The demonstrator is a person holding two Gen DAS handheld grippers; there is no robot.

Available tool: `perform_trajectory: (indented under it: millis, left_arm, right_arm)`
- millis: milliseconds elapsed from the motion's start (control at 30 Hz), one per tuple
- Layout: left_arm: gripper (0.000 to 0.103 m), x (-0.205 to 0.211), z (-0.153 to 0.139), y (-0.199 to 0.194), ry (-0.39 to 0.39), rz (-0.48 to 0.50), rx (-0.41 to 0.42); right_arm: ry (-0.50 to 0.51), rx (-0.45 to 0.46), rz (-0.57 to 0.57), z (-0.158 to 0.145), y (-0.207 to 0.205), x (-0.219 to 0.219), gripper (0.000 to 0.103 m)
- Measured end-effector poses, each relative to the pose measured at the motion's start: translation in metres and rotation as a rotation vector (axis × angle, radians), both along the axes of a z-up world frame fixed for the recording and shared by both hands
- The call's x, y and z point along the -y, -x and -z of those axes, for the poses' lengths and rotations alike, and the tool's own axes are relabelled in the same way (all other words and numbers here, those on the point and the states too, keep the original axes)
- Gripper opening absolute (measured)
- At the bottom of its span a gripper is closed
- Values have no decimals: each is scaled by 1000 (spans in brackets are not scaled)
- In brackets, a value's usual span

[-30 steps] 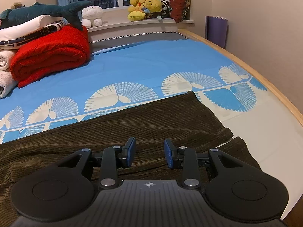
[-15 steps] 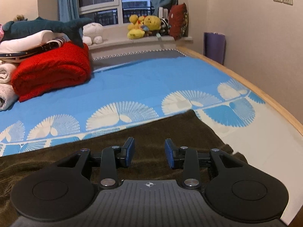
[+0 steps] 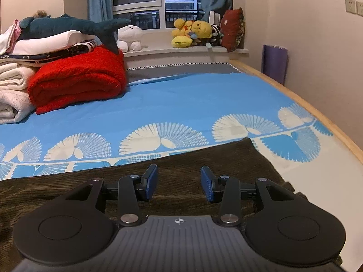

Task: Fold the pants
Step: 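Lay the waistband flat and open the left tool, then grasp the grey striped waistband with the left tool and lift it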

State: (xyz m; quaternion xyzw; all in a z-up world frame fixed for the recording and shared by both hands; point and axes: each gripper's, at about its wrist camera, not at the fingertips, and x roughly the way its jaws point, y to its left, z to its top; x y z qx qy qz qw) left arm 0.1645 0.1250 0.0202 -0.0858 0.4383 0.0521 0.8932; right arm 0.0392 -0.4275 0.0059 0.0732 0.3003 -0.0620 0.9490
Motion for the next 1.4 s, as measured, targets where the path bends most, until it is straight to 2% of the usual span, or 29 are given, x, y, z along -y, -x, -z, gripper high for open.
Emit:
perform_trajectory:
  millis: [100, 167, 200, 233, 267, 400, 467, 500, 533, 600, 700, 767, 833, 967, 1033, 1067, 1100, 1133, 1200, 1300, 1400]
  left_arm:
    - [48, -3, 0, -18, -34, 19, 90]
    - [39, -12, 20, -19, -34, 43, 121]
    - [17, -15, 35, -20, -37, 58, 89]
    - [0, -18, 51, -27, -45, 60, 4]
    - [0, -23, 61, -33, -45, 40, -40]
    - [1, -42, 68, -53, -7, -10, -12]
    - [8, -50, 71, -63, 5, -22, -7]
    - [23, -52, 73, -68, -11, -23, -5]
    - [43, -54, 74, -72, -37, -24, 3]
    - [61, -58, 81, -80, -92, -18, 18]
    - [65, -66, 98, -94, -170, -2, -7]
    - [72, -71, 110, -101, -160, 19, -32]
    - [76, -74, 121, -106, -144, 49, -55]
    - [80, -69, 138, -108, -160, 134, -96]
    - [81, -66, 143, -106, -169, 177, -99]
    - [79, -66, 145, -106, -169, 199, -112]
    - [66, -64, 146, -105, -163, 215, -114]
    - [38, -64, 144, -104, -128, 240, -110]
    - [9, -60, 137, -102, -93, 279, -101]
    - [3, -44, 126, -92, -184, 345, -76]
    - [3, -41, 111, -81, -183, 347, -45]
  right_arm:
    - [-1, -13, 10, 1, -2, -2, 43]
    - [-4, -29, 17, 3, -4, -4, 43]
    - [-7, -35, 20, 4, -4, -4, 43]
    - [-10, -39, 22, 5, -5, -4, 43]
    - [-13, -44, 21, 5, -7, -5, 43]
    - [-25, -58, 0, 6, -12, -10, 43]
    - [-25, -58, -10, 7, -16, -13, 43]
    - [-22, -61, -14, 8, -18, -15, 43]
    - [-20, -67, -16, 9, -21, -16, 43]
    - [-21, -76, -23, 11, -27, -19, 43]
    - [-10, -92, -37, 14, -34, -23, 44]
    - [5, -120, -50, 19, -39, -24, 45]
    - [18, -214, -62, 32, -48, -26, 46]
    - [9, -504, -78, 75, -64, -26, 46]
    - [2, -536, -87, 80, -66, -28, 46]
    - [5, -521, -94, 79, -66, -31, 46]
    - [12, -502, -105, 76, -67, -34, 46]
    - [17, -493, -115, 75, -67, -36, 46]
    - [22, -501, -126, 75, -68, -38, 46]
    - [27, -503, -126, 73, -70, -38, 46]
    - [29, -496, -116, 71, -68, -36, 46]
